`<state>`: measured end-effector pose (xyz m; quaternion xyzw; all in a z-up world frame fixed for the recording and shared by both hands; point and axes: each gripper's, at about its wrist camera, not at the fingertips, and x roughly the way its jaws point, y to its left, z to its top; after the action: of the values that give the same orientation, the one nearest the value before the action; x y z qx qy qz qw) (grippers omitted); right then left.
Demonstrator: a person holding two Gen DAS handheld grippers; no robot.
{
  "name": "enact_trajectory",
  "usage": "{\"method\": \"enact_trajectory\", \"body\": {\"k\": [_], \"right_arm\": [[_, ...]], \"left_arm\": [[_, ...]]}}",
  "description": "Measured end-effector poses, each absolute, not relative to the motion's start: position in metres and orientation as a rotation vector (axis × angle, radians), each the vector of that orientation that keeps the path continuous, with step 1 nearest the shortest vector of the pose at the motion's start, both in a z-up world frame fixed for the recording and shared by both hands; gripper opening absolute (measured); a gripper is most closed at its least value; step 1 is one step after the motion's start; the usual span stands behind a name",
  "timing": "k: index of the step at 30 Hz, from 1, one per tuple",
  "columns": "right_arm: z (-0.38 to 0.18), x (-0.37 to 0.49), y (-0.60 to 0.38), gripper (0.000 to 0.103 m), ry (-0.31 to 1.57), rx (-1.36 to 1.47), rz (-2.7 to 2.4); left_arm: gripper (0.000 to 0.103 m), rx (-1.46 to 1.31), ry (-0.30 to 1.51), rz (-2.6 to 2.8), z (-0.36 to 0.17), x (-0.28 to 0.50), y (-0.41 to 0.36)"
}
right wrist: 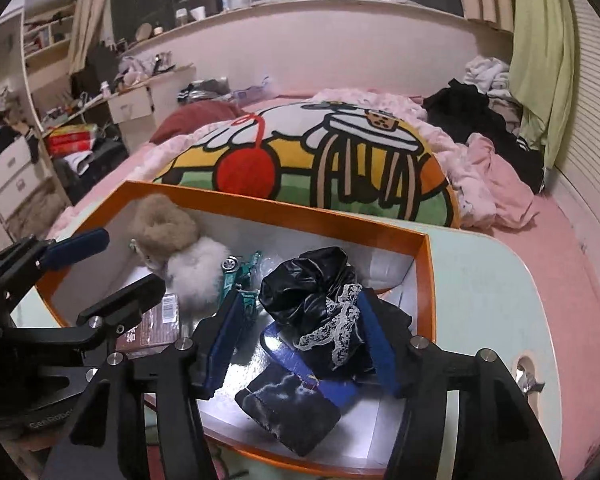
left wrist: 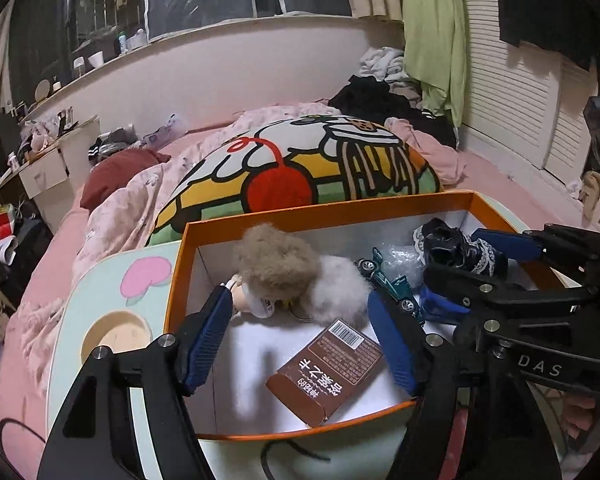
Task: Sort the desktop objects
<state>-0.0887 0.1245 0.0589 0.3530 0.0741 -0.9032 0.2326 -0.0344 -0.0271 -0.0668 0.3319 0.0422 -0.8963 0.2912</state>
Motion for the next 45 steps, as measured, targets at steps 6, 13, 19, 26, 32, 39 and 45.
{"method": "enact_trajectory", "body": {"k": [6, 13, 19, 26, 32, 39, 45], "right_arm": [[0.056, -0.065, 0.129, 0.059, 0.204, 0.969, -2.483], [0.073, -0.045, 0.139, 0.062, 0.124, 0.850, -2.520], [0.089, -0.020, 0.158, 0.090, 0.042, 0.807, -2.540], [0.070, 0.031, 0.161, 0.090, 0.184, 0.843, -2.549], [0.052, 0.055, 0.143, 0.092, 0.503, 0.833, -2.714], [0.065, 0.084, 0.160, 0.093, 0.375, 0.680, -2.688], [0.048, 0.061, 0.168, 0.092, 0.251, 0.955, -2.520]], "left_arm": [[0.072, 0.868, 0.109, -2.416, -0.065, -0.018, -0.003], [0.074, 0.836, 0.171, -2.485, -0.055, -0.007, 0.002], [0.084, 0.747, 0.218, -2.523, -0.033, 0.026, 0.019], [0.085, 0.888, 0.155, -2.465, -0.056, 0.043, 0.054], [0.085, 1.076, 0.310, -2.355, -0.096, 0.041, 0.042], [0.090, 1.084, 0.220, -2.283, -0.098, 0.034, 0.044], [0.093, 1.084, 0.217, -2.300, -0.103, 0.035, 0.049]]}}
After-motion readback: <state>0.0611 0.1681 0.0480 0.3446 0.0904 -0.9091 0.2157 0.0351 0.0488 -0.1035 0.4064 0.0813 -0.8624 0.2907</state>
